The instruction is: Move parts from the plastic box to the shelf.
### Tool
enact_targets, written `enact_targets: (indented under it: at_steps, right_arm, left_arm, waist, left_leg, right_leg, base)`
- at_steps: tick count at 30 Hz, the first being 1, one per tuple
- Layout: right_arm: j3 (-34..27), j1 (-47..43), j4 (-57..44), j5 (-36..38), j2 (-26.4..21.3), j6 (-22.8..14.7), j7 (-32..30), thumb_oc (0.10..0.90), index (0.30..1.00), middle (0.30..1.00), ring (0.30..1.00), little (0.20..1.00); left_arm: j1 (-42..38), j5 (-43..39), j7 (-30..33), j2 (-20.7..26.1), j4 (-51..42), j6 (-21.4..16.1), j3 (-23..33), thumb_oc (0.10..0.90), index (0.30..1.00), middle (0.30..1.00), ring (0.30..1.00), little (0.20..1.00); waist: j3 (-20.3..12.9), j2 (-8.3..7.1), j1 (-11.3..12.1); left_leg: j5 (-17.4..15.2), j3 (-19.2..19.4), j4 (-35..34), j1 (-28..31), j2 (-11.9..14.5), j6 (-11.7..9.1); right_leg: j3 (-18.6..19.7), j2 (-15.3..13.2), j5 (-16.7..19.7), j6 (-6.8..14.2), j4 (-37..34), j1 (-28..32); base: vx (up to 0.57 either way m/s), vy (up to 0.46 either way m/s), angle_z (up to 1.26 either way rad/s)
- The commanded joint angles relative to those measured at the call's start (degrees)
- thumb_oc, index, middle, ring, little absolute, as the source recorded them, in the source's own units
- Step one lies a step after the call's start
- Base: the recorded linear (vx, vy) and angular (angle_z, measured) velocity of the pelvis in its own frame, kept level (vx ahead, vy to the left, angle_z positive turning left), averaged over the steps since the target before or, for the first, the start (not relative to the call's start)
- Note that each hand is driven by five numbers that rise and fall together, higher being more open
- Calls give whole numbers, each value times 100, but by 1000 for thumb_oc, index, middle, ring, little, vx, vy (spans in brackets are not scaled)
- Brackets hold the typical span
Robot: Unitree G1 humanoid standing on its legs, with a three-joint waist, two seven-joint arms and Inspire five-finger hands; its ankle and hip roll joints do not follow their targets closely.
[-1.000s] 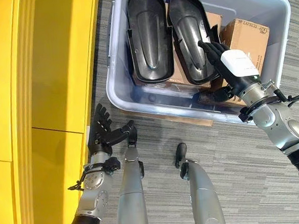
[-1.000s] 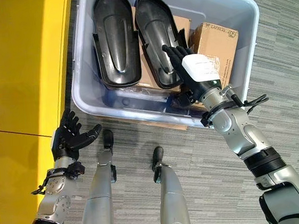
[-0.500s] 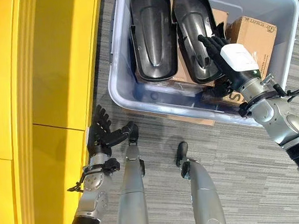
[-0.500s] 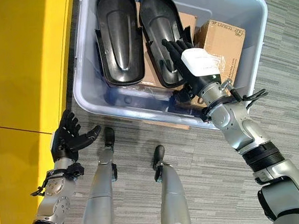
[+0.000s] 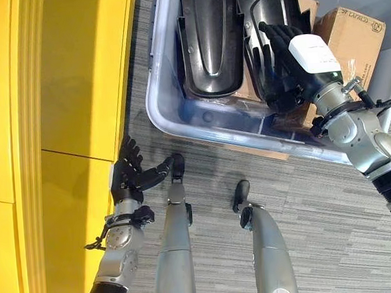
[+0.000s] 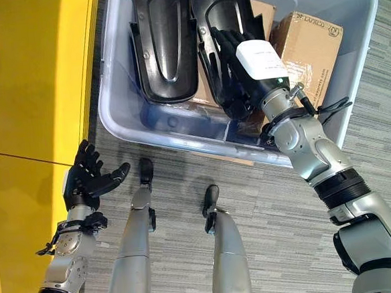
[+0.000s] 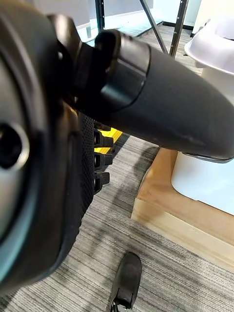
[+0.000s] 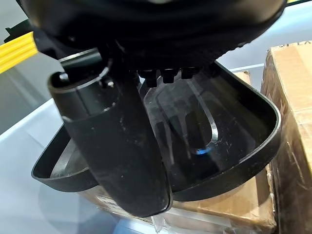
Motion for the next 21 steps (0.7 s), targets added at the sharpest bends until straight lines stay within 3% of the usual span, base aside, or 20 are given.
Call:
enact_targets:
  at_steps: [1, 11, 21]
  right_arm:
    - [109, -673, 407, -28, -449, 18, -437, 900, 1000, 1000, 1000, 1000]
    - [232, -632, 1015, -32, -232, 114, -466, 900, 1000, 1000, 1000, 1000]
    - [56, -471, 1101, 11, -189, 134, -547, 900, 1000, 1000, 1000, 1000]
  left_arm:
    - [77, 112, 73, 64, -655, -447, 35, 900, 1000, 1000, 1000, 1000]
    - [28, 99, 140, 80, -623, -471, 66, 900, 1000, 1000, 1000, 1000]
    - [9, 74, 152, 82, -614, -507, 95, 900, 1000, 1000, 1000, 1000]
  waist:
    - [-4, 331, 35]
    - [-4, 438, 28]
    - [-4, 446, -41]
  left_leg:
    - [-1084, -159, 1035, -102, 476, -271]
    - [-1107, -154, 1171, -407, 451, -254]
    - [-1128, -155, 1232, -517, 466, -261]
  right_leg:
    - [267, -34, 147, 96, -555, 851]
    - [339, -47, 111, 74, -364, 462]
    - [354, -40, 87, 67, -284, 324]
  base:
    - [0, 0, 0]
    - [0, 0, 0]
    - [0, 0, 0]
